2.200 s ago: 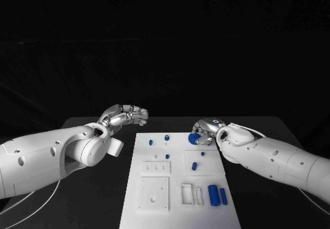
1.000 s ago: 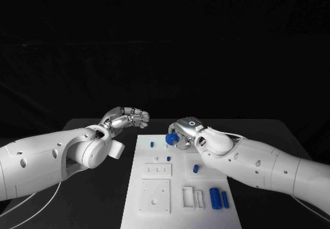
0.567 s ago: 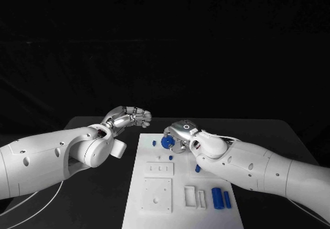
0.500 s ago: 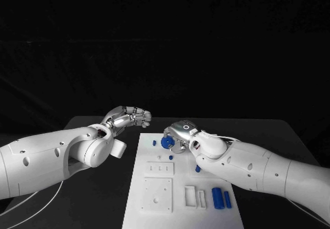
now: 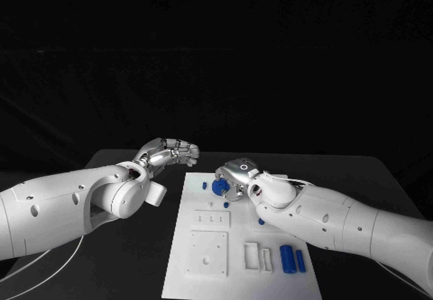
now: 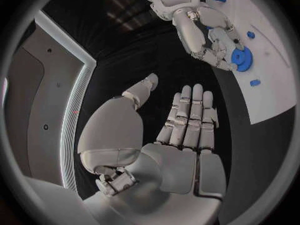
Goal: Assemble the parts on the task board
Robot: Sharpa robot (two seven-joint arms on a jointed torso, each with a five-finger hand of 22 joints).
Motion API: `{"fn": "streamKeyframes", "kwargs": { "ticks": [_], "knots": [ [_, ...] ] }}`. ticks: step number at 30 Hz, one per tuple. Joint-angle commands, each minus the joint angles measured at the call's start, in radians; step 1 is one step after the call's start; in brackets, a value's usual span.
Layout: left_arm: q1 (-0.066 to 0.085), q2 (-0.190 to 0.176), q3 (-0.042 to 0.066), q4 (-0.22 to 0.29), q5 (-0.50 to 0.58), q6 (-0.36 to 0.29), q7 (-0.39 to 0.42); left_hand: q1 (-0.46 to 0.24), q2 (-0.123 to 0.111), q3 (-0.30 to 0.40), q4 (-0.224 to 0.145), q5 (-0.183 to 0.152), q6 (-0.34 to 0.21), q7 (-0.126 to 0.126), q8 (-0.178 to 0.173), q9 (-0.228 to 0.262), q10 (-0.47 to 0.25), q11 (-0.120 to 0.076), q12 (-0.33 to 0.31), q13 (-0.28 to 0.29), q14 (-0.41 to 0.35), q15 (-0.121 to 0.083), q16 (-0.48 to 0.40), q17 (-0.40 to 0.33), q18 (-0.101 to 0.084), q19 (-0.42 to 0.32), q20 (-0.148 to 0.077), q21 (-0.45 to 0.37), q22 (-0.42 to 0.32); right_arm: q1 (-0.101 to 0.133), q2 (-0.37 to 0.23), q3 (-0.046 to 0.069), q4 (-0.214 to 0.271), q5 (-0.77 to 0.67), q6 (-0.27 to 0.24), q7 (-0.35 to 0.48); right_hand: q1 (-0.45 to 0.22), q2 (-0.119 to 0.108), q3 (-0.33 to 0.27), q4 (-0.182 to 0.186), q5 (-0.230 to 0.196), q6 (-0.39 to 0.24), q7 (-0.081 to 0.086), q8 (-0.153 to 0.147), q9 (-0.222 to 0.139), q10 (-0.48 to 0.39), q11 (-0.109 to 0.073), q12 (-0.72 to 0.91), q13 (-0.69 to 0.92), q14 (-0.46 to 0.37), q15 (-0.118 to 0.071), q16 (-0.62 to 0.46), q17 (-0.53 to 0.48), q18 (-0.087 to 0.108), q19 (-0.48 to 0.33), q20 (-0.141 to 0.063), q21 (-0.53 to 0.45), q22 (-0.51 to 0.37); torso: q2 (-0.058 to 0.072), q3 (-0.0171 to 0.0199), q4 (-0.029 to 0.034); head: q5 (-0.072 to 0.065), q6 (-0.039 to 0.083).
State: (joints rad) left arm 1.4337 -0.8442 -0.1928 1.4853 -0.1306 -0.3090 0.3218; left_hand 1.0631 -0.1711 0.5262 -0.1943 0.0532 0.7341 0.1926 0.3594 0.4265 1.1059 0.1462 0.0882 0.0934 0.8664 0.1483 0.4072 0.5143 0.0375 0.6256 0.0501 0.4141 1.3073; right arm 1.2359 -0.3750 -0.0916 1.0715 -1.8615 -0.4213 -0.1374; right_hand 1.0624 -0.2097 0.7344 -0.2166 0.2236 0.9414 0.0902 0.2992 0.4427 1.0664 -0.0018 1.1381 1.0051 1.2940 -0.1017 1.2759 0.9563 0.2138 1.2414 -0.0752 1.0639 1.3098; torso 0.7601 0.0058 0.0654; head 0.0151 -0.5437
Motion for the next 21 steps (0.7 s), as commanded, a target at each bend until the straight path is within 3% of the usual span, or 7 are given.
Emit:
{"fn": "streamKeyframes", "kwargs": {
  "ticks": [1, 12, 21],
  "knots": [
    [0.001, 0.002, 0.001, 0.005, -0.003, -0.002, 0.005, 0.001, 0.006, 0.003, 0.0, 0.001, 0.0, 0.009, -0.002, -0.001, 0.001, 0.002, -0.002, -0.001, 0.005, -0.001, 0.003, 0.001, 0.016, 0.007, -0.002, 0.004, 0.017, 0.0, 0.004, -0.001, -0.003, -0.015, 0.016, 0.001, 0.007, -0.003, 0.002, 0.004, -0.007, 0.029, 0.023, 0.007, 0.01, 0.007, 0.002, 0.003, -0.001, 0.002, -0.007, -0.004, 0.002, 0.048, 0.003, -0.003, 0.007, 0.01, 0.001, -0.0001, 0.0006, 0.002, -0.003],
    [0.005, 0.004, 0.002, 0.007, -0.003, -0.002, 0.004, 0.0, 0.005, 0.002, 0.001, 0.001, -0.001, 0.009, -0.003, -0.001, 0.001, 0.003, -0.003, -0.001, 0.005, -0.001, 0.003, 0.002, 0.015, 0.007, -0.002, 0.004, 0.016, -0.003, 0.009, -0.004, -0.03, -0.005, 0.02, 0.001, 0.006, -0.004, 0.002, 0.005, -0.009, 0.027, 0.023, 0.005, 0.009, 0.006, 0.003, 0.002, -0.002, 0.002, -0.006, -0.005, 0.002, 0.048, 0.003, -0.002, 0.006, 0.01, 0.001, 0.0009, -0.0027, 0.007, -0.009],
    [0.005, 0.004, 0.002, 0.008, -0.004, -0.003, 0.004, 0.0, 0.004, 0.003, 0.001, 0.001, -0.002, 0.01, -0.003, -0.002, -0.001, 0.003, -0.005, -0.002, 0.005, -0.001, 0.003, 0.002, 0.015, 0.007, -0.002, 0.004, 0.016, -0.004, 0.018, -0.005, -0.048, 0.014, 0.028, 0.011, 0.005, -0.007, 0.0, 0.007, -0.017, 0.016, 0.026, -0.001, 0.006, 0.002, 0.005, 0.0, -0.002, 0.002, -0.004, -0.008, 0.003, 0.048, 0.002, -0.002, 0.005, 0.01, -0.001, 0.0006, -0.0012, 0.008, -0.013]
  ]
}}
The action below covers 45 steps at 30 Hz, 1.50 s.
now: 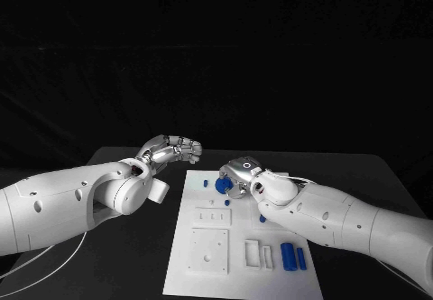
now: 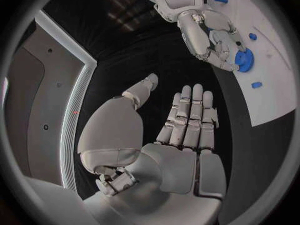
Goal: Assemble the parts on the task board
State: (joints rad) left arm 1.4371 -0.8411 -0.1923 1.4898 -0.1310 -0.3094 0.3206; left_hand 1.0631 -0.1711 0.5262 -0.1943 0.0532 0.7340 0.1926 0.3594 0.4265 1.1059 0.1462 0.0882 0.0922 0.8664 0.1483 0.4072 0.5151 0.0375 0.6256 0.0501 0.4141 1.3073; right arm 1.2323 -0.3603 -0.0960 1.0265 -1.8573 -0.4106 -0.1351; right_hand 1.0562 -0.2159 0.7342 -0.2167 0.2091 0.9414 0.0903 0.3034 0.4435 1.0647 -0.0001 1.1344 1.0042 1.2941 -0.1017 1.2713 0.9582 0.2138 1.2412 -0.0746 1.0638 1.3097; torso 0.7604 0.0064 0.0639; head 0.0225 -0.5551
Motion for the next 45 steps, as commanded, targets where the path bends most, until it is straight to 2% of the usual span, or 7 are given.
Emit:
{"fn": "streamKeyframes", "kwargs": {
  "ticks": [1, 5, 21, 28, 30, 34, 45],
  "knots": [
    [0.002, 0.001, 0.001, 0.003, -0.003, -0.003, 0.006, 0.0, 0.004, 0.003, 0.001, 0.001, -0.002, 0.01, -0.003, -0.002, -0.001, 0.003, -0.005, -0.001, 0.005, -0.001, 0.002, 0.001, 0.015, 0.007, -0.002, 0.004, 0.016, 0.0, 0.003, -0.001, -0.003, 0.01, 0.018, 0.009, 0.011, -0.002, 0.0, 0.007, -0.004, 0.014, 0.027, -0.006, 0.005, 0.004, 0.004, 0.004, -0.001, 0.002, -0.003, -0.004, 0.001, 0.048, 0.002, -0.003, 0.005, 0.01, -0.001, 0.0001, -0.0002, 0.001, -0.002],
    [0.002, 0.001, 0.001, 0.004, -0.003, -0.003, 0.006, 0.001, 0.004, 0.003, 0.0, 0.001, -0.002, 0.01, -0.004, -0.002, -0.002, 0.003, -0.006, -0.001, 0.005, -0.001, 0.002, 0.001, 0.015, 0.007, -0.002, 0.004, 0.016, 0.0, 0.004, -0.002, -0.004, 0.011, 0.019, 0.009, 0.009, -0.006, -0.006, 0.007, -0.006, -0.005, 0.032, -0.017, 0.0, 0.0, 0.009, 0.002, -0.002, 0.002, 0.001, -0.007, 0.003, 0.048, 0.0, -0.003, 0.004, 0.01, -0.002, 0.0001, -0.0018, 0.003, -0.003],
    [0.003, 0.0, 0.001, 0.005, -0.003, -0.004, 0.006, 0.001, 0.002, 0.004, 0.0, 0.001, -0.003, 0.011, -0.004, -0.002, -0.003, 0.004, -0.008, -0.002, 0.004, -0.001, 0.002, 0.002, 0.015, 0.006, -0.002, 0.004, 0.016, 0.0, 0.0, -0.003, 0.001, 0.042, 0.049, 0.002, 0.01, -0.02, -0.041, 0.001, -0.027, -0.088, 0.057, -0.058, -0.019, -0.012, 0.033, 0.001, -0.003, 0.001, 0.024, -0.014, 0.011, 0.048, -0.003, -0.003, -0.001, 0.011, -0.002, -0.0004, -0.0013, 0.004, -0.005],
    [0.003, 0.0, 0.001, 0.004, -0.003, -0.004, 0.006, 0.001, 0.002, 0.004, 0.0, 0.001, -0.004, 0.011, -0.005, -0.002, -0.004, 0.005, -0.008, -0.002, 0.003, 0.0, 0.001, 0.002, 0.014, 0.005, -0.002, 0.003, 0.016, 0.0, -0.009, -0.003, 0.012, 0.097, 0.045, 0.01, 0.009, -0.022, -0.061, 0.002, 0.005, -0.135, 0.059, -0.077, -0.026, -0.017, 0.035, 0.004, -0.003, 0.001, 0.026, -0.016, 0.016, 0.048, -0.004, -0.003, -0.003, 0.011, -0.002, 0.0001, -0.0016, 0.004, -0.005],
    [0.003, 0.0, 0.001, 0.004, -0.003, -0.004, 0.006, 0.001, 0.002, 0.004, 0.001, 0.001, -0.004, 0.011, -0.005, -0.002, -0.004, 0.005, -0.009, -0.002, 0.003, 0.0, 0.001, 0.002, 0.014, 0.005, -0.002, 0.003, 0.016, 0.0, -0.013, -0.002, 0.014, 0.109, 0.054, 0.012, 0.011, -0.018, -0.063, 0.002, 0.047, -0.137, 0.059, -0.075, -0.024, -0.017, 0.035, 0.005, -0.003, 0.001, 0.026, -0.016, 0.018, 0.048, -0.003, -0.004, -0.003, 0.011, -0.002, 0.0, -0.0018, 0.004, -0.005],
    [0.003, -0.001, 0.001, 0.003, -0.003, -0.005, 0.005, 0.001, 0.002, 0.004, 0.001, 0.001, -0.004, 0.012, -0.005, -0.002, -0.004, 0.005, -0.009, -0.002, 0.003, 0.0, 0.001, 0.002, 0.014, 0.004, -0.002, 0.003, 0.016, 0.0, -0.014, -0.002, 0.011, 0.107, 0.074, 0.01, 0.013, -0.011, -0.063, 0.0, 0.098, -0.137, 0.059, -0.071, -0.021, -0.018, 0.035, 0.007, -0.003, 0.001, 0.026, -0.017, 0.021, 0.048, -0.003, -0.005, -0.003, 0.012, -0.002, 0.0003, -0.0025, 0.006, -0.007],
    [0.003, -0.002, 0.001, 0.004, -0.004, -0.005, 0.005, 0.001, 0.003, 0.006, 0.002, 0.001, -0.004, 0.012, -0.005, -0.003, -0.004, 0.005, -0.01, -0.003, 0.002, 0.0, 0.0, 0.002, 0.013, 0.003, -0.001, 0.002, 0.015, 0.0, -0.023, -0.002, 0.004, 0.134, 0.12, 0.006, 0.01, -0.01, -0.071, -0.004, 0.1, -0.137, 0.058, -0.068, -0.02, -0.02, 0.034, 0.007, -0.004, 0.001, 0.026, -0.018, 0.022, 0.048, -0.005, -0.004, -0.003, 0.012, -0.002, 0.0006, -0.0025, 0.004, -0.008]
  ]
}}
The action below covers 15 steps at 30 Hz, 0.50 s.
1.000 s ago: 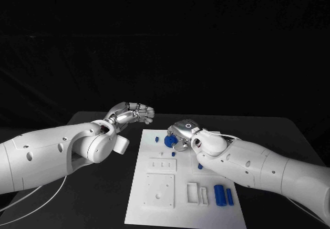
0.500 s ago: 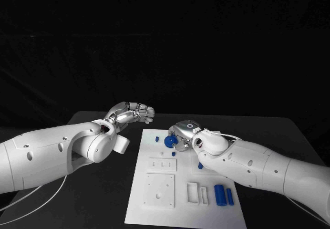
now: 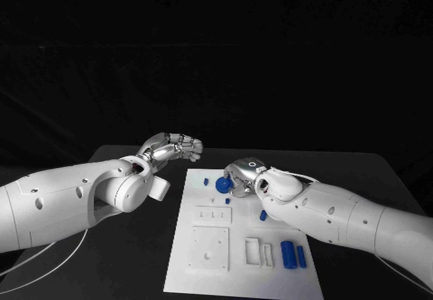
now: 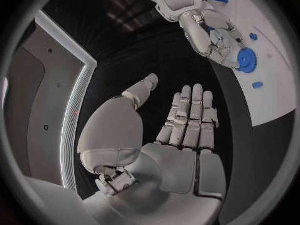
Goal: Assemble the parts on the task board
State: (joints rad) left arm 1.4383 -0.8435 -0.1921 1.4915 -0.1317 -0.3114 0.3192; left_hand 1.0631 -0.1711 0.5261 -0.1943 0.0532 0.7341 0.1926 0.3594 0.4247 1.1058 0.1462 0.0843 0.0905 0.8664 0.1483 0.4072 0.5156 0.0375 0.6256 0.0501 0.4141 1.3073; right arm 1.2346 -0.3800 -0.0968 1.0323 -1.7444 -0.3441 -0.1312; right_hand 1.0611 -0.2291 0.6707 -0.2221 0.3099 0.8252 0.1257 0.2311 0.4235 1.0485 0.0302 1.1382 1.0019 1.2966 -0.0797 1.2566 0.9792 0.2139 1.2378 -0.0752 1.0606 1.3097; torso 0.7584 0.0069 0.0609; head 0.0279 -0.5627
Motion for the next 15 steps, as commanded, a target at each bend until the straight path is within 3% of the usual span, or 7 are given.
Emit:
{"fn": "streamKeyframes", "kwargs": {
  "ticks": [1, 15],
  "knots": [
    [0.001, 0.0, 0.001, 0.003, -0.003, -0.004, 0.006, 0.001, 0.002, 0.006, 0.002, 0.001, -0.004, 0.012, -0.005, -0.001, -0.004, 0.006, -0.006, -0.001, 0.002, 0.0, 0.0, 0.002, 0.013, 0.002, -0.001, 0.002, 0.015, -0.002, -0.005, -0.002, -0.002, 0.025, 0.057, 0.001, 0.004, 0.004, -0.008, 0.001, -0.001, -0.02, 0.023, 0.005, 0.001, -0.004, 0.004, 0.003, -0.001, -0.002, 0.003, -0.004, 0.002, 0.048, -0.001, -0.003, 0.0, 0.012, 0.0, 0.0003, 0.0004, -0.001, 0.0],
    [0.001, -0.005, 0.001, 0.007, -0.003, -0.006, 0.006, 0.0, 0.002, 0.006, 0.004, 0.001, -0.005, 0.013, -0.006, -0.001, -0.005, 0.006, -0.007, -0.001, 0.002, 0.001, 0.0, 0.002, 0.012, 0.001, -0.001, 0.001, 0.015, 0.003, -0.042, -0.002, 0.031, 0.043, 0.062, -0.003, -0.001, 0.011, -0.012, -0.002, 0.012, -0.016, 0.022, 0.01, 0.004, -0.005, 0.004, 0.005, -0.001, -0.002, 0.003, -0.005, 0.004, 0.048, -0.003, -0.002, 0.0, 0.013, 0.0, -0.0004, -0.0006, -0.003, 0.001]
  ]
}}
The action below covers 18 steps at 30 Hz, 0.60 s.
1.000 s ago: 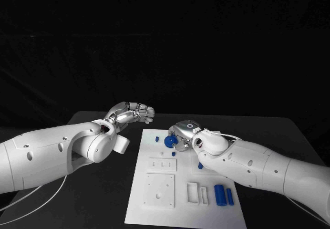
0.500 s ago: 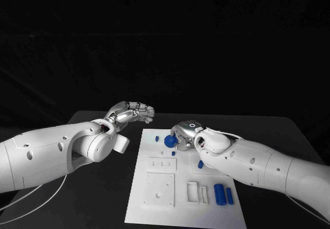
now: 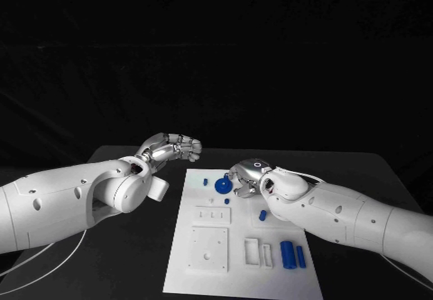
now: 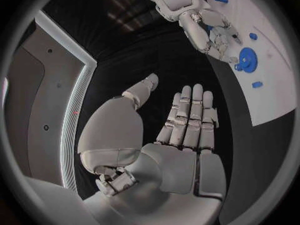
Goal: Assemble the parts on the task board
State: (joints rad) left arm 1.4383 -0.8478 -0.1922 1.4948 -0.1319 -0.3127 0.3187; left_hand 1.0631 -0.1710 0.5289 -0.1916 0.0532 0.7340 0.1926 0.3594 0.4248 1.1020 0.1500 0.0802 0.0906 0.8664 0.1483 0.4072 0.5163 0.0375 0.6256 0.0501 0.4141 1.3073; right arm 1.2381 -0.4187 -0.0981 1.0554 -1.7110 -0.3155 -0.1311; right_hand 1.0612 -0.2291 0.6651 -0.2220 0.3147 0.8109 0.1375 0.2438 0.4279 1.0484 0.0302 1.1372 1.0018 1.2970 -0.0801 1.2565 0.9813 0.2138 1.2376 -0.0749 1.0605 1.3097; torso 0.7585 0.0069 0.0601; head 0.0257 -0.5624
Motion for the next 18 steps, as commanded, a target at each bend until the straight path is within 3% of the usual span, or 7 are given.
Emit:
{"fn": "streamKeyframes", "kwargs": {
  "ticks": [1, 10, 15, 18],
  "knots": [
    [0.001, -0.001, 0.001, 0.004, -0.003, -0.004, 0.006, 0.0, 0.002, 0.004, 0.001, 0.001, -0.006, 0.013, -0.006, -0.001, -0.002, 0.002, -0.004, -0.002, 0.002, 0.001, -0.001, 0.001, 0.012, 0.001, -0.001, 0.001, 0.015, 0.0, -0.006, 0.0, 0.01, 0.01, 0.032, -0.003, -0.001, 0.011, -0.007, -0.002, 0.007, -0.001, 0.011, -0.003, -0.001, -0.005, 0.004, 0.006, -0.001, -0.003, 0.003, -0.005, 0.002, 0.048, -0.003, -0.002, 0.0, 0.013, 0.0, -0.0003, 0.0003, -0.002, 0.001],
    [0.001, -0.004, 0.001, 0.004, -0.003, -0.006, 0.006, 0.0, 0.001, 0.004, 0.003, 0.001, -0.007, 0.013, -0.007, -0.002, -0.003, 0.003, -0.005, -0.002, 0.001, 0.001, -0.001, 0.002, 0.012, 0.001, -0.001, 0.001, 0.015, 0.001, -0.027, 0.0, 0.033, 0.017, 0.022, -0.004, -0.002, 0.015, -0.008, -0.003, 0.009, 0.004, 0.011, 0.001, 0.001, -0.005, 0.004, 0.007, -0.001, -0.002, 0.003, -0.005, 0.003, 0.048, -0.003, -0.002, 0.0, 0.013, 0.0, -0.0004, 0.0016, -0.003, 0.002],
    [0.001, -0.007, 0.001, 0.004, -0.003, -0.006, 0.007, 0.0, 0.001, 0.004, 0.003, 0.001, -0.007, 0.013, -0.007, -0.002, -0.003, 0.003, -0.005, -0.002, 0.001, 0.001, -0.001, 0.002, 0.012, 0.001, -0.001, 0.001, 0.015, 0.002, -0.058, 0.004, 0.066, 0.022, -0.029, -0.004, -0.003, 0.018, -0.008, -0.003, 0.009, 0.006, 0.011, 0.003, 0.002, -0.005, 0.004, 0.008, -0.001, -0.002, 0.003, -0.006, 0.003, 0.048, -0.003, -0.002, 0.0, 0.013, 0.0, -0.0002, 0.0003, -0.003, 0.004],
    [0.001, -0.008, 0.001, 0.001, -0.003, -0.005, 0.007, 0.0, 0.001, 0.005, 0.003, 0.001, -0.007, 0.013, -0.007, -0.002, -0.003, 0.003, -0.005, -0.002, 0.001, 0.001, -0.001, 0.002, 0.012, 0.001, -0.001, 0.001, 0.015, 0.006, -0.086, 0.017, 0.087, 0.064, -0.076, 0.019, -0.003, 0.019, -0.006, -0.003, 0.005, 0.012, 0.011, 0.007, 0.003, -0.003, 0.004, 0.009, -0.001, -0.001, 0.003, -0.006, 0.004, 0.048, -0.002, -0.002, 0.0, 0.013, 0.0, 0.0003, -0.0007, -0.005, 0.007]
  ]
}}
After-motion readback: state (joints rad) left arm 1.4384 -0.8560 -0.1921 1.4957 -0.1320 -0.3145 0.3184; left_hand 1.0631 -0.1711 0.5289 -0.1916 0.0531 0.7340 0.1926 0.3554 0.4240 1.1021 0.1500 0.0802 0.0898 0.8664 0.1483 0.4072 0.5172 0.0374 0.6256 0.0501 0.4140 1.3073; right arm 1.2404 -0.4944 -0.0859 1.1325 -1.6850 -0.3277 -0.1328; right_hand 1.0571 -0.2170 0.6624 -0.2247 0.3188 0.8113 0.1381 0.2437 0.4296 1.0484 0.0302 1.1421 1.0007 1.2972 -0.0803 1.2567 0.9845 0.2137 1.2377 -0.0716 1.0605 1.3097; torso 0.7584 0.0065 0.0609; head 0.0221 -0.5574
